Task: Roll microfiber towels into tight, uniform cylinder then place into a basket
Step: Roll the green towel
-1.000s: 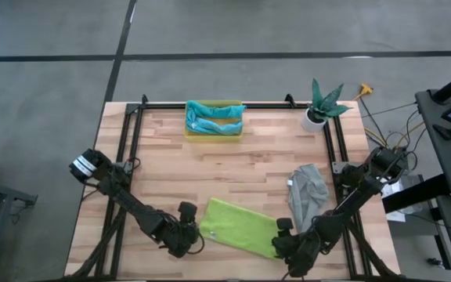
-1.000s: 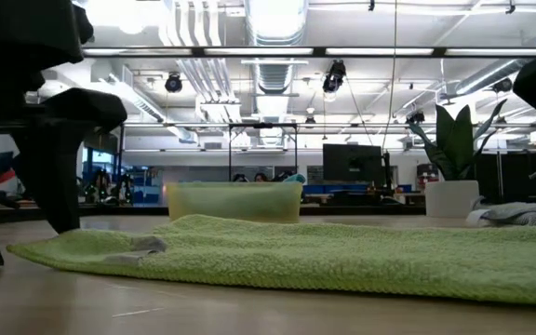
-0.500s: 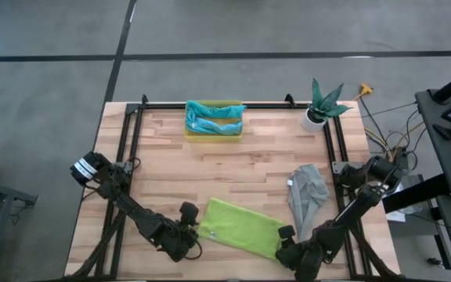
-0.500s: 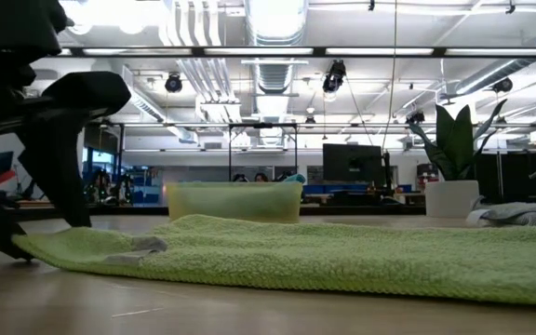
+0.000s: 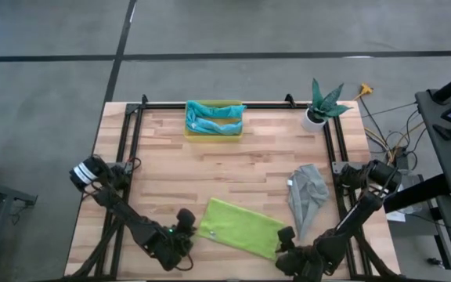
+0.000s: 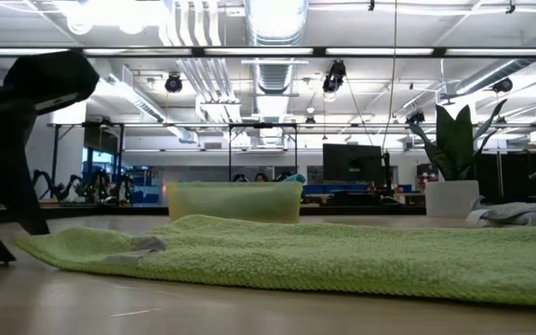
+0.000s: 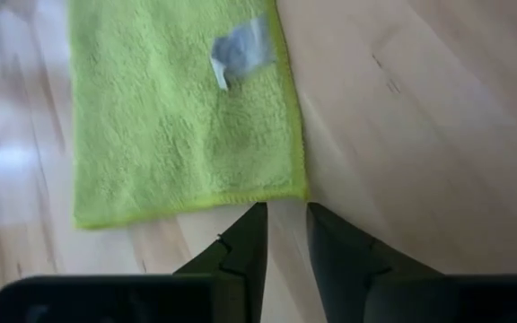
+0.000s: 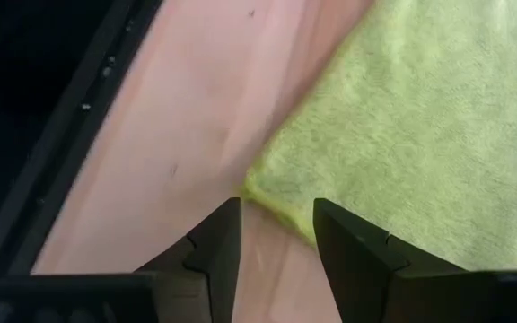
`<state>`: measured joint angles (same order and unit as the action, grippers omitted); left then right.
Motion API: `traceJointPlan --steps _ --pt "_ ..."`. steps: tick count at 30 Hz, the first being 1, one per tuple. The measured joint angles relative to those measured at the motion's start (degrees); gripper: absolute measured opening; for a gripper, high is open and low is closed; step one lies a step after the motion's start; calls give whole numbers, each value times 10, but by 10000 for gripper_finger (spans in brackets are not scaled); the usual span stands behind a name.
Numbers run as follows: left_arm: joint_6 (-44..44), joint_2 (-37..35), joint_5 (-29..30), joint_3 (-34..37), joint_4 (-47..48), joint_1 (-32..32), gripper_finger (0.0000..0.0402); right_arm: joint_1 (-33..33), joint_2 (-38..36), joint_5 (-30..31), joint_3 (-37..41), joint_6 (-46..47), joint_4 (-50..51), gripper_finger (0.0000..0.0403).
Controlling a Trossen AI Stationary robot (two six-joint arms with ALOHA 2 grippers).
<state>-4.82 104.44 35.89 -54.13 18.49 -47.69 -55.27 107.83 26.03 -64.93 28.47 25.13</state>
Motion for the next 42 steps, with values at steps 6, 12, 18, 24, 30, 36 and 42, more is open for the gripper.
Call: traceJointPlan --steps 6,12,18,24,30,36,42 --pt "26 26 38 -3 -46 0 68 0 2 12 5 5 -3 136" --pt "36 26 43 -3 -51 -1 68 -2 2 10 15 14 -6 136" --pt "38 27 49 -3 -64 -1 68 -2 2 10 17 13 -35 136" --pt "38 27 52 -3 -66 -1 68 -2 2 10 17 13 -36 136" --pt "41 27 80 -3 -65 -10 68 -2 2 8 20 16 -36 134" --pt "70 27 101 -3 -62 -23 68 -2 2 8 25 37 -37 133" --pt "72 26 98 -3 -55 -24 73 -2 2 8 28 45 -37 132"
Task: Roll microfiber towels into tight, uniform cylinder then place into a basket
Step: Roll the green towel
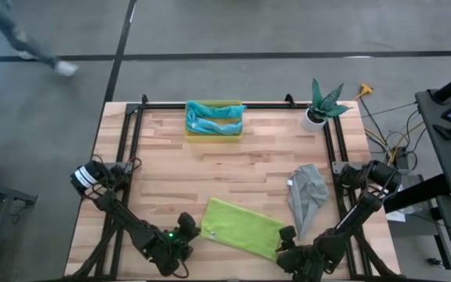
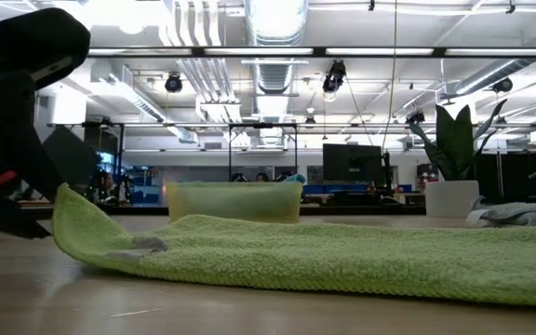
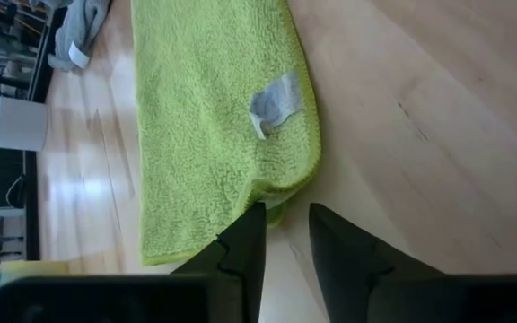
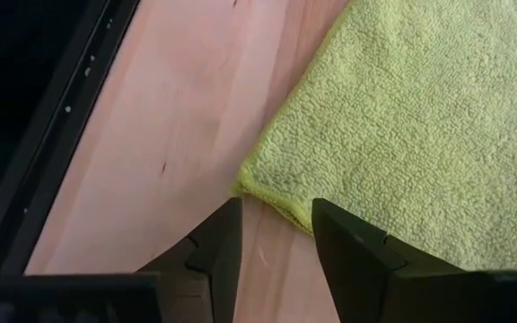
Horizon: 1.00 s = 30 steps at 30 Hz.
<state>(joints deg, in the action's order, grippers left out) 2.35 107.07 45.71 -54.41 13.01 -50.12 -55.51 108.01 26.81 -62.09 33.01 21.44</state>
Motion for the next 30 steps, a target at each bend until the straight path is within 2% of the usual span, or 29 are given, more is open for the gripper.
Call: traceJointPlan --steps 6,10,14,22,27,30 --pt "0 -1 2 1 16 -1 124 0 0 0 0 0 -3 132" --pt "0 -1 20 1 15 -2 169 0 0 0 1 0 -5 132" --pt "0 0 37 2 13 -2 196 0 0 0 1 0 -7 130" --pt "4 1 39 2 2 -2 201 0 0 0 1 0 -7 128" --pt "42 2 20 10 -86 -1 191 0 0 1 1 0 -8 129" --pt "56 2 1 12 -99 -1 176 0 0 1 1 0 -8 129"
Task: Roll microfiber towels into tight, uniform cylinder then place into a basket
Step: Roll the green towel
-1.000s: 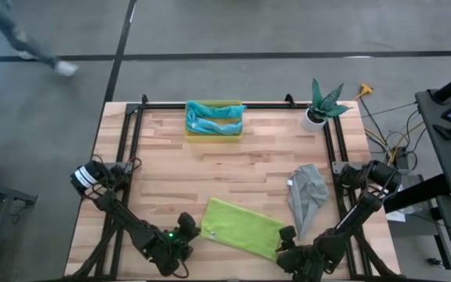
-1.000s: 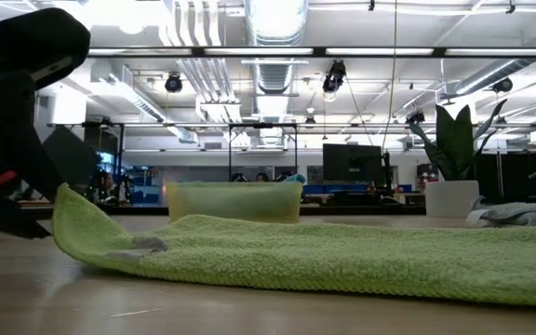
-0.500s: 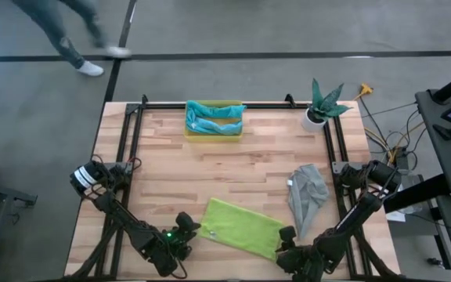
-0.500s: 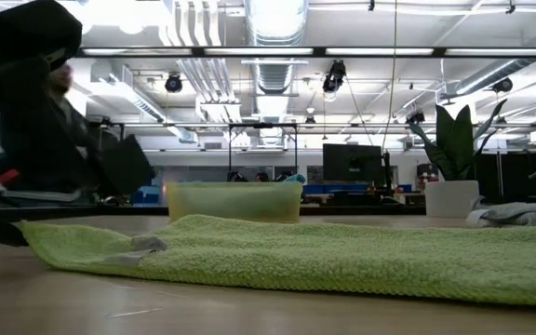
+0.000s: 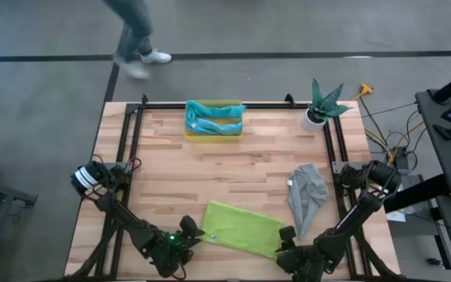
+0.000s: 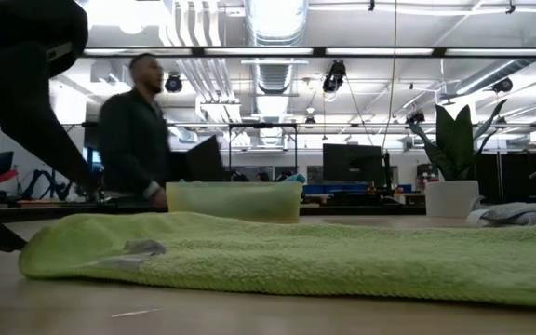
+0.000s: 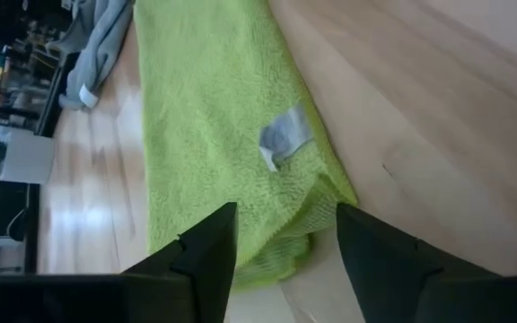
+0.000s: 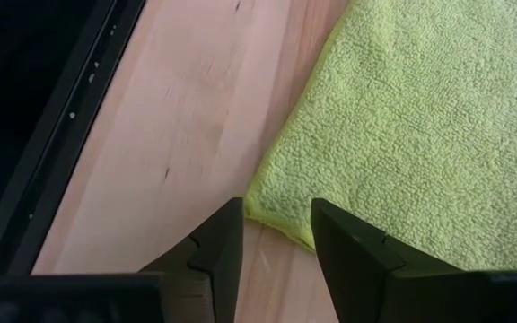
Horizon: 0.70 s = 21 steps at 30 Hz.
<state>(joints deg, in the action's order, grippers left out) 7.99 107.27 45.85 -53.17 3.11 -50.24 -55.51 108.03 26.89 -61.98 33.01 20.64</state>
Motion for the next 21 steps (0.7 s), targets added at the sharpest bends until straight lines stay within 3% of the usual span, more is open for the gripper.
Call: traceJointPlan --steps 12,21 --pt "0 -2 -12 12 -1 0 128 0 0 1 0 0 0 129" --pt "27 -2 -83 13 0 4 127 0 0 2 0 0 0 129"
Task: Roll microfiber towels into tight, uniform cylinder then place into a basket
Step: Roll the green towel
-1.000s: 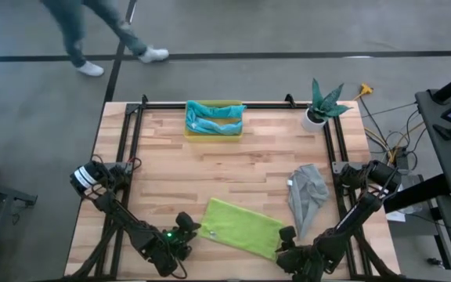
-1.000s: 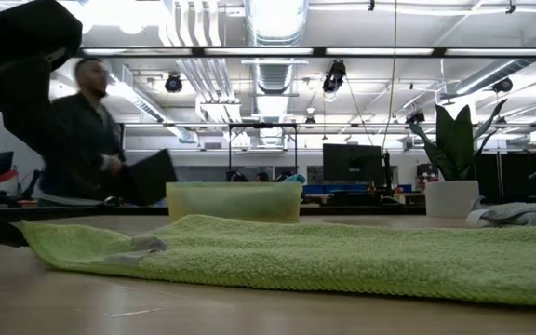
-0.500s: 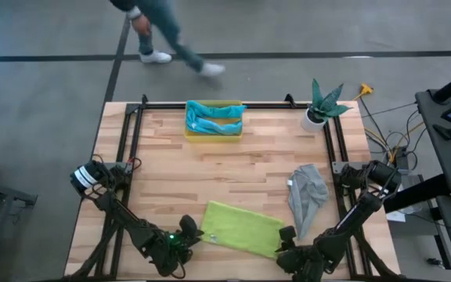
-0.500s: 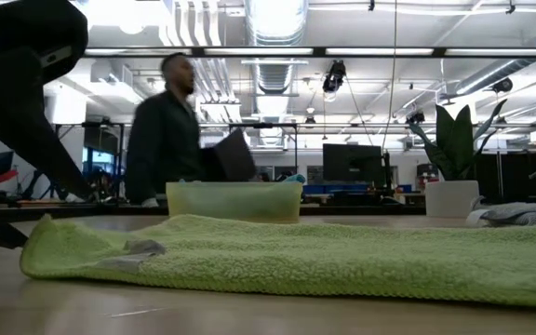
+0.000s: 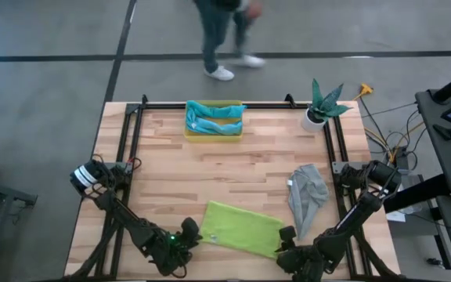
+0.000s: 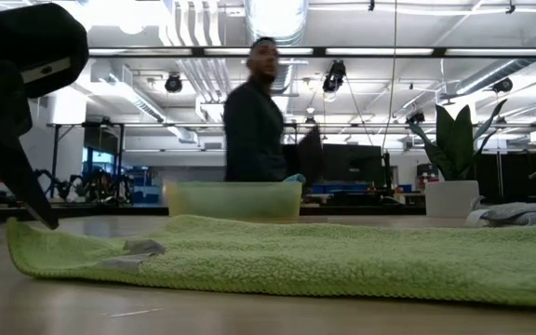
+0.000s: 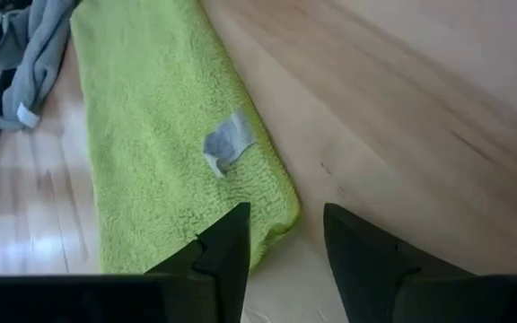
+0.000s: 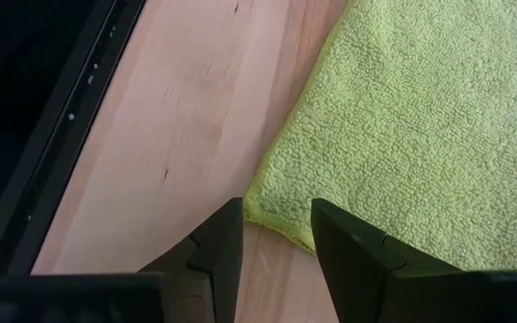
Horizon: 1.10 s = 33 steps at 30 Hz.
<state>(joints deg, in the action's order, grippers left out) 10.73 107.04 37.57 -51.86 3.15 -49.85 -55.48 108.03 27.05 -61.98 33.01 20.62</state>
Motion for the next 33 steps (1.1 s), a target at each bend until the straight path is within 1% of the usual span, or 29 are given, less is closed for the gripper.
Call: traceJointPlan --steps 4,11,19,26,29,33 --pt "5 0 -10 0 4 13 127 0 0 0 0 0 0 129" --pt "32 0 -1 5 7 29 127 0 0 0 1 0 0 125" --pt "34 1 2 3 4 28 127 0 0 0 2 0 -1 123" --pt "34 1 -13 7 -13 28 125 0 0 1 2 0 -1 124" --pt "32 1 -26 7 -18 29 105 0 0 1 2 0 -1 122" --pt "15 1 -42 7 -22 29 46 0 0 1 2 0 -1 118"
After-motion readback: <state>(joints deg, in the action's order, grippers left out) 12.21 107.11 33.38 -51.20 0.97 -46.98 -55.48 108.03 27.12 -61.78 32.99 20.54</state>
